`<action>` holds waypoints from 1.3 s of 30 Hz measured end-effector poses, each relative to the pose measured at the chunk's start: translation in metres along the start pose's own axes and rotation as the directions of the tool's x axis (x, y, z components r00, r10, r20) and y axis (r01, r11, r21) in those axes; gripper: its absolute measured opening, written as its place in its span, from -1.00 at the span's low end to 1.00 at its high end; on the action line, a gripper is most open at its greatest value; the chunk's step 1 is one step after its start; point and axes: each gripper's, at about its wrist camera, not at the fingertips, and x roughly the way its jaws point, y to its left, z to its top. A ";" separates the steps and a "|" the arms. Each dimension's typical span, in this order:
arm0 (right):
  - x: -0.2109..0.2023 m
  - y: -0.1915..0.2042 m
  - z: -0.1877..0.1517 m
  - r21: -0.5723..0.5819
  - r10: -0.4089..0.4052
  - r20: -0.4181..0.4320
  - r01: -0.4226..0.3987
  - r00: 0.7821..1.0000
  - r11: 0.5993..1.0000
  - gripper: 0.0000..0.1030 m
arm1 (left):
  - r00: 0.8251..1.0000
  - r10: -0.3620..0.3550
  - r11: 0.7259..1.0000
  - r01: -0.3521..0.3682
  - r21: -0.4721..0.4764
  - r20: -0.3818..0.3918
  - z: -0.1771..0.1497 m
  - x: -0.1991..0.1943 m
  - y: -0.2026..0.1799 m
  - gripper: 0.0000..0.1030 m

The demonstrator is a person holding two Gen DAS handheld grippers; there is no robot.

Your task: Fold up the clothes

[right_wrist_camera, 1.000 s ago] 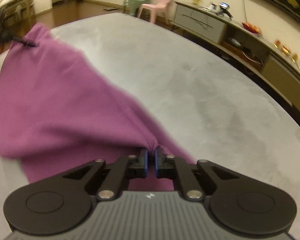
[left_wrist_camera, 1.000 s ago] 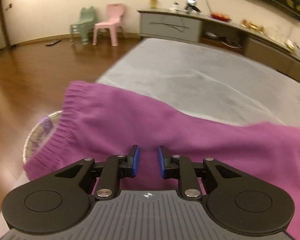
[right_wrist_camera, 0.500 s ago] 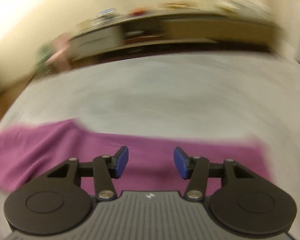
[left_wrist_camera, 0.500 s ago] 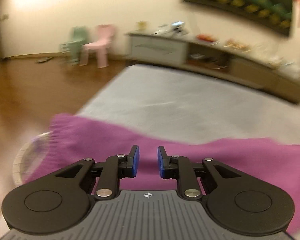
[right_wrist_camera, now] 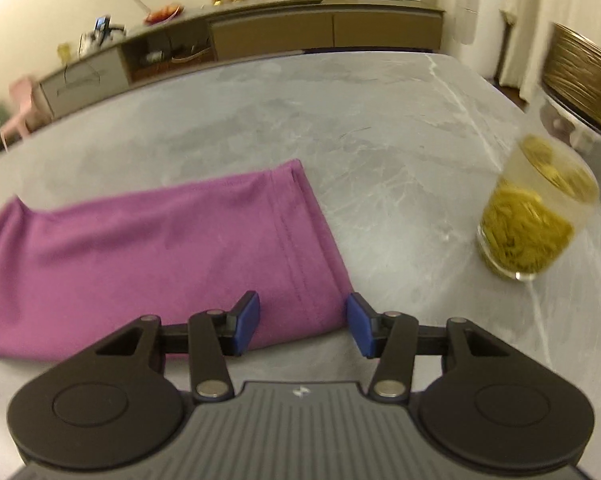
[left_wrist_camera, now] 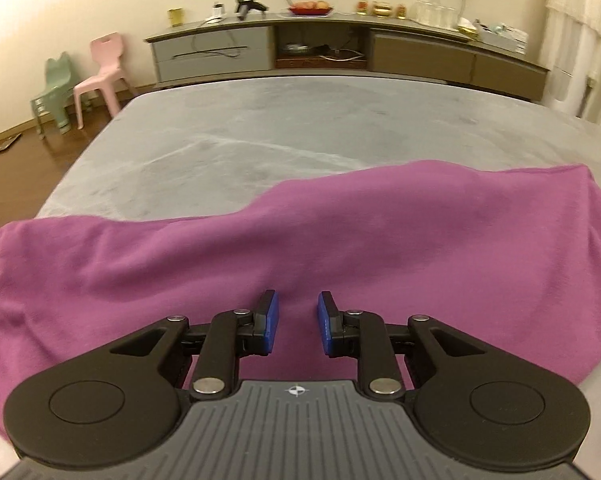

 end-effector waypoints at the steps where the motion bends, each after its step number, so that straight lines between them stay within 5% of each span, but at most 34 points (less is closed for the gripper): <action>1: -0.003 0.004 0.000 -0.016 -0.001 0.011 0.001 1.000 1.000 -0.76 | 1.000 0.007 1.000 -0.007 -0.007 0.000 -0.001 -0.001 0.003 -0.53; 6: -0.019 0.017 0.006 -0.071 -0.037 0.100 0.044 0.994 0.997 -0.78 | 1.000 0.009 1.000 -0.009 -0.010 0.006 -0.001 -0.008 0.010 -0.53; 11: -0.015 -0.004 0.017 0.030 -0.049 0.096 0.046 0.994 0.998 -0.74 | 1.000 0.009 1.000 -0.009 -0.001 0.006 0.000 -0.003 0.016 -0.52; 13: -0.006 -0.005 0.017 0.023 -0.103 0.080 0.101 0.991 0.995 -0.97 | 1.000 0.021 1.000 -0.021 0.004 0.008 0.001 -0.002 0.020 -0.52; 17: -0.006 -0.008 0.019 0.052 -0.023 0.086 0.018 0.996 0.998 -0.97 | 1.000 0.030 1.000 -0.030 0.003 0.010 0.002 -0.001 0.030 -0.52; 22: 0.005 0.012 0.027 -0.018 0.052 0.120 -0.050 0.991 0.999 -0.32 | 1.000 -0.007 0.999 0.006 0.045 0.018 0.001 0.000 0.036 -0.52; 26: 0.026 0.032 0.035 -0.115 0.027 0.094 -0.016 0.995 0.993 -0.48 | 1.000 -0.023 0.999 0.022 0.044 0.019 0.001 -0.001 0.039 -0.52; 27: 0.030 0.036 0.035 -0.134 0.016 0.086 -0.004 0.996 0.991 -0.93 | 1.000 -0.025 0.999 0.024 0.046 0.020 0.001 -0.001 0.040 -0.52; 32: 0.021 0.039 0.036 -0.165 0.008 0.113 0.011 0.994 0.986 -0.99 | 0.999 -0.030 0.998 0.029 0.051 0.020 0.002 0.001 0.042 -0.52; 33: 0.020 0.037 0.037 -0.159 0.007 0.119 0.012 0.993 0.987 -0.97 | 0.999 -0.029 0.998 0.028 0.052 0.020 0.002 0.001 0.042 -0.52; 35: 0.023 0.034 0.039 -0.147 -0.002 0.126 0.021 0.992 0.989 -0.60 | 0.999 -0.027 0.998 0.026 0.055 0.019 0.003 0.002 0.041 -0.53; 36: 0.026 0.033 0.040 -0.146 -0.003 0.124 0.021 0.992 0.989 -0.25 | 0.999 -0.026 0.998 0.025 0.057 0.020 0.003 0.002 0.040 -0.53; 39: 0.037 0.033 0.043 -0.162 0.000 0.104 0.017 0.995 0.987 -0.24 | 0.999 -0.025 0.998 0.023 0.062 0.023 0.003 0.002 0.040 -0.53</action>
